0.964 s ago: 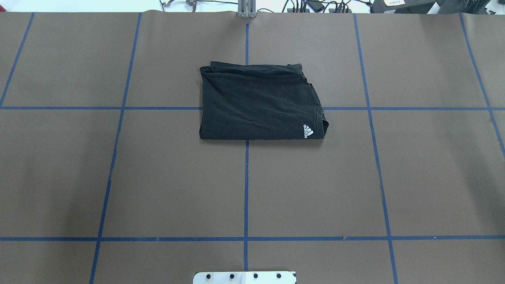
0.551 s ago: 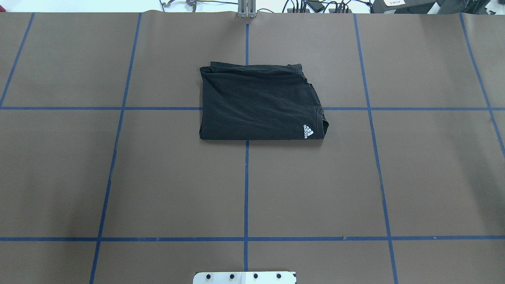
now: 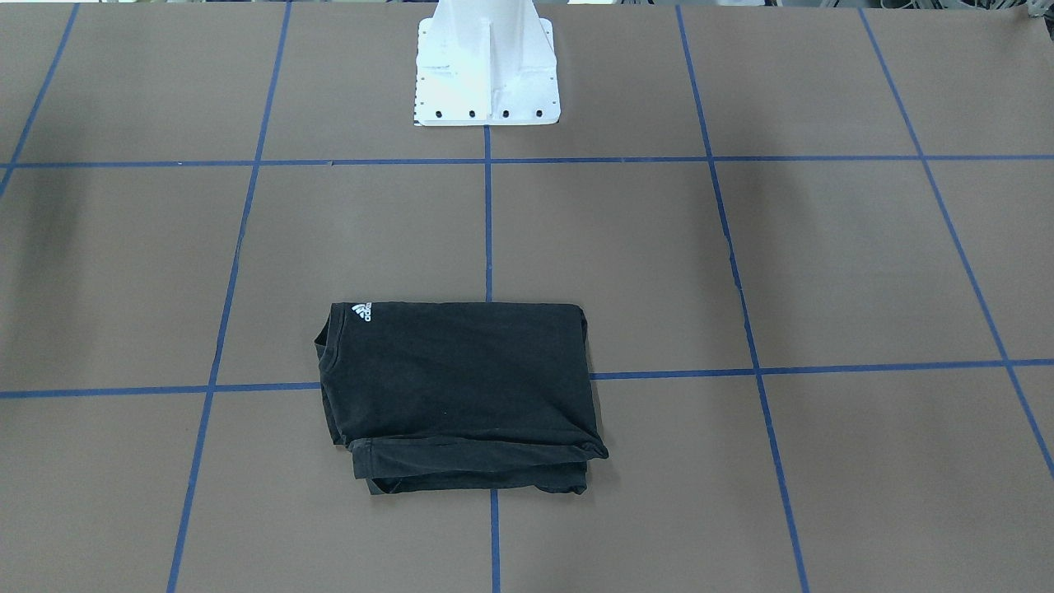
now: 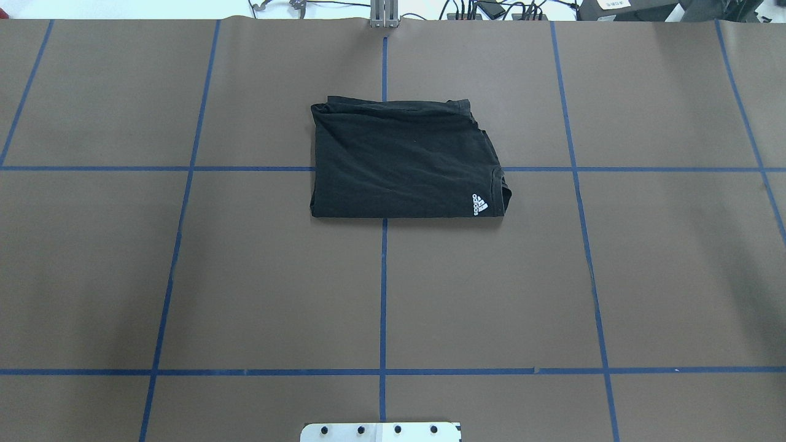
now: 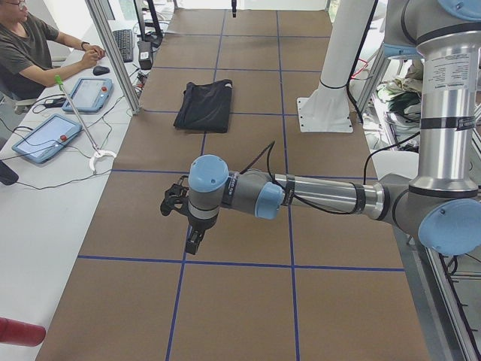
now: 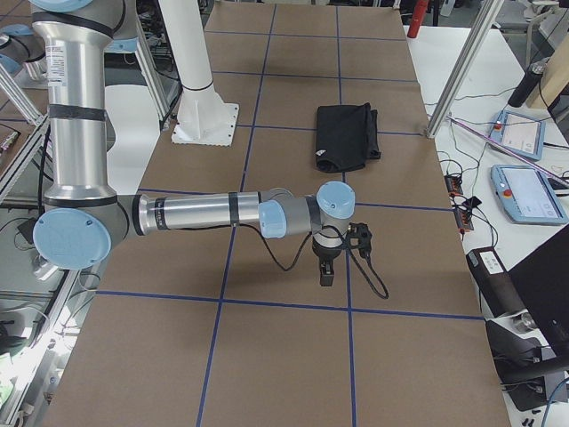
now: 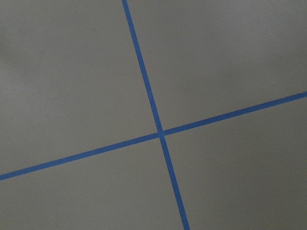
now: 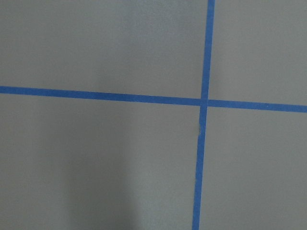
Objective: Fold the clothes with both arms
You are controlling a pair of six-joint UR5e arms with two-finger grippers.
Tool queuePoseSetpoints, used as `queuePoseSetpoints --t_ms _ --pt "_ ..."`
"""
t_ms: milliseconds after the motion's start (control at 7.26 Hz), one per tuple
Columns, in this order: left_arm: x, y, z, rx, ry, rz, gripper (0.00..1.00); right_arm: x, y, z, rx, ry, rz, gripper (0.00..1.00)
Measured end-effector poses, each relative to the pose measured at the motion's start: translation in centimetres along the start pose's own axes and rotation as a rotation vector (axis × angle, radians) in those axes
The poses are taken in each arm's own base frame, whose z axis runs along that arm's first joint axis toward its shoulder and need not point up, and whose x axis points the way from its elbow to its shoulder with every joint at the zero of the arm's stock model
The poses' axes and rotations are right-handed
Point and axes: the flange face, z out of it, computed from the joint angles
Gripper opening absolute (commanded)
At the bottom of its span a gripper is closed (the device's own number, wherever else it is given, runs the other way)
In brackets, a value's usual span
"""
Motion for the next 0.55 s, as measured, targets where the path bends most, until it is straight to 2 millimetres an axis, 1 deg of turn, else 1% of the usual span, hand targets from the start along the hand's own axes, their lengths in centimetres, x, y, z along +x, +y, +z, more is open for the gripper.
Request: queuePoseSetpoints --t_ms 138,275,551 --pt "0.0 0.0 0.0 0.001 -0.003 -0.002 0.99 -0.4 -0.7 -1.2 -0.018 0.005 0.028 1.00" --pt "-0.1 0.1 0.1 0.001 -0.008 -0.008 0.99 -0.2 -1.1 -2.3 -0.025 0.009 0.057 1.00" --pt "-0.2 -0.1 0.0 0.005 -0.018 -0.012 0.99 -0.2 -1.4 -3.3 -0.027 0.006 0.075 1.00"
